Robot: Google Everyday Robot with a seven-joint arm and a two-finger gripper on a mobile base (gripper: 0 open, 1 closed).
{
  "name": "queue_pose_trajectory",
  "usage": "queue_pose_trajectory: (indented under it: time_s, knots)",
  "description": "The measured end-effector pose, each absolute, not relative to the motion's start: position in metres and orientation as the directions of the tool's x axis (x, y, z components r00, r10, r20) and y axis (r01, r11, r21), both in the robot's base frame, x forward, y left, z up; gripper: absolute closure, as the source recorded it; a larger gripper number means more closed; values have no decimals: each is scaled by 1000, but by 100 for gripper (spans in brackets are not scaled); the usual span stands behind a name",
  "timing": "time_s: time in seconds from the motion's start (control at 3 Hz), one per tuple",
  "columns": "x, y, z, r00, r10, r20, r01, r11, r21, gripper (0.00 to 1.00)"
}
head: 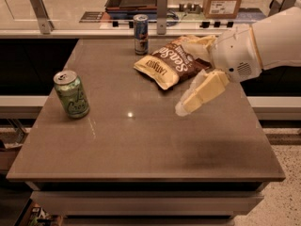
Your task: Knock green can over
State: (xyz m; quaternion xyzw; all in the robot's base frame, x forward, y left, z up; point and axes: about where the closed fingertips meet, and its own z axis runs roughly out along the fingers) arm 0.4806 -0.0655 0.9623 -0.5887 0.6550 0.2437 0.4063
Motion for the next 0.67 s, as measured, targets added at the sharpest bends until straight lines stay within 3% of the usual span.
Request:
queue_pose_trajectory:
  time_s: [0.67]
  knots:
    - [496,-44,951,42,-530,-847,-979,148,-142,0]
